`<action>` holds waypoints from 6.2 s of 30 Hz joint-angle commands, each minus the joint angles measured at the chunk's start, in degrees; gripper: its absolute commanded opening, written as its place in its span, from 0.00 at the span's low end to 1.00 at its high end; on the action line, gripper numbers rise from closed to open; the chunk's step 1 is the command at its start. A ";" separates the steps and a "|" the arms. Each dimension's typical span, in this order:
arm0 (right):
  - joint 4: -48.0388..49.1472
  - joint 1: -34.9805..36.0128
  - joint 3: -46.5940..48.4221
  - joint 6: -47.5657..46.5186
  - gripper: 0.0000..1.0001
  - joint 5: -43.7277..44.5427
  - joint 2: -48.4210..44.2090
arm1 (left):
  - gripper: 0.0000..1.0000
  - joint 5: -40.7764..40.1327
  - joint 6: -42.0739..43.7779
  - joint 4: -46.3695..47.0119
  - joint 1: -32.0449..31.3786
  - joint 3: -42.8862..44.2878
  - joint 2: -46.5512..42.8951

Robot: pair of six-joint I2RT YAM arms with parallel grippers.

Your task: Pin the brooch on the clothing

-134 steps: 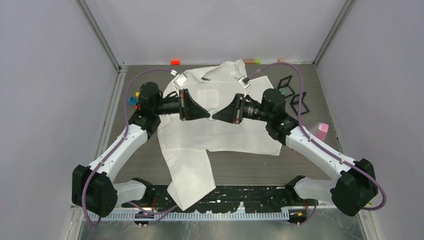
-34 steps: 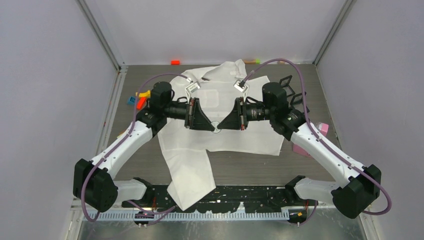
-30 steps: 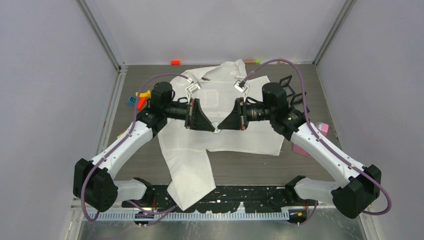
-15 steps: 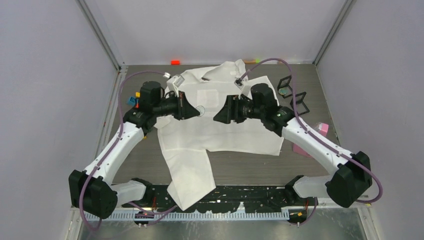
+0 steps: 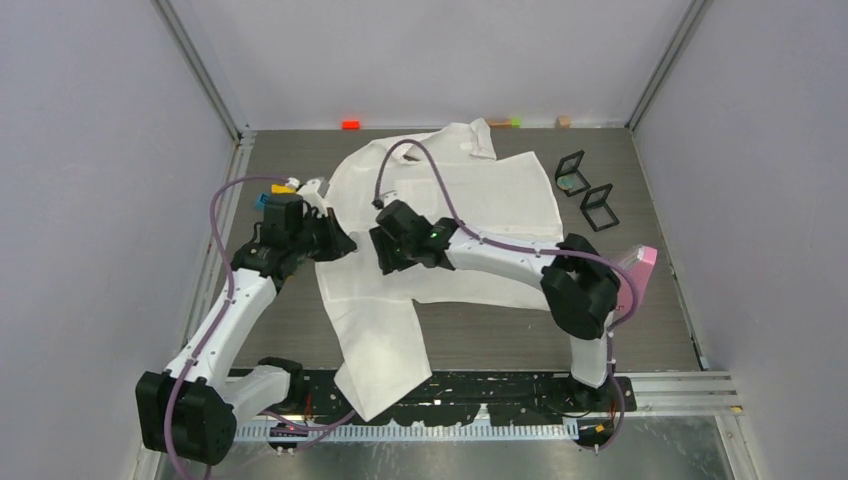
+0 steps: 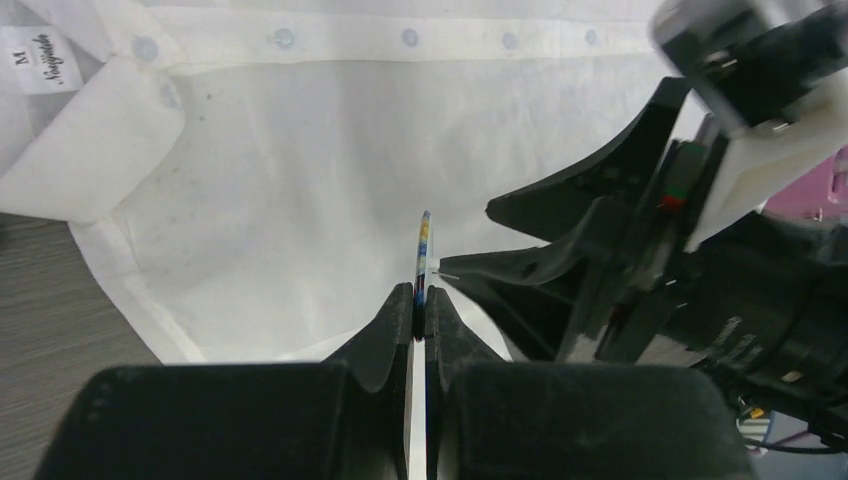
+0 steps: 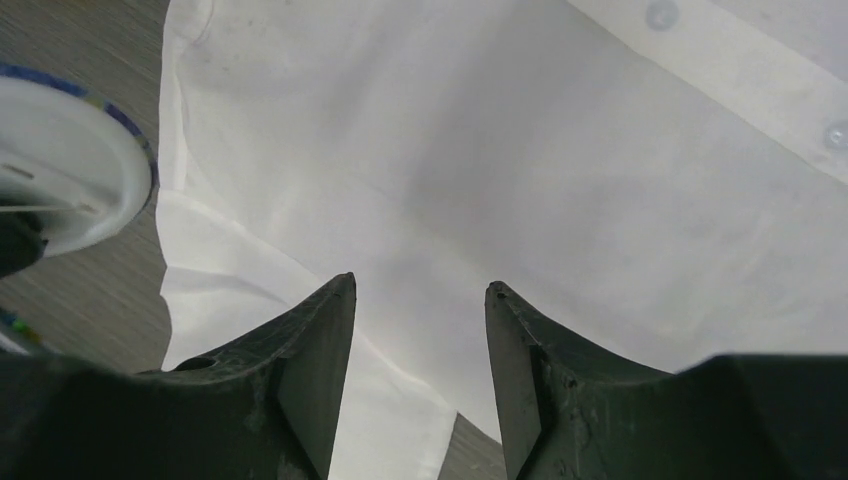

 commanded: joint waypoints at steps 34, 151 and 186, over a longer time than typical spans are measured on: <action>-0.22 3.00 14.78 -1.54 0.01 8.59 20.17 | 0.00 -13.69 -7.13 19.71 -2.32 -17.57 -1.71; 49.33 -1.94 -18.13 3.17 0.01 -8.75 4.68 | 0.00 -28.04 1.27 16.48 -16.27 -5.56 22.38; 48.03 -1.85 -17.87 2.25 0.01 -15.28 8.30 | 0.00 -25.13 -4.37 21.97 -16.18 -8.35 20.84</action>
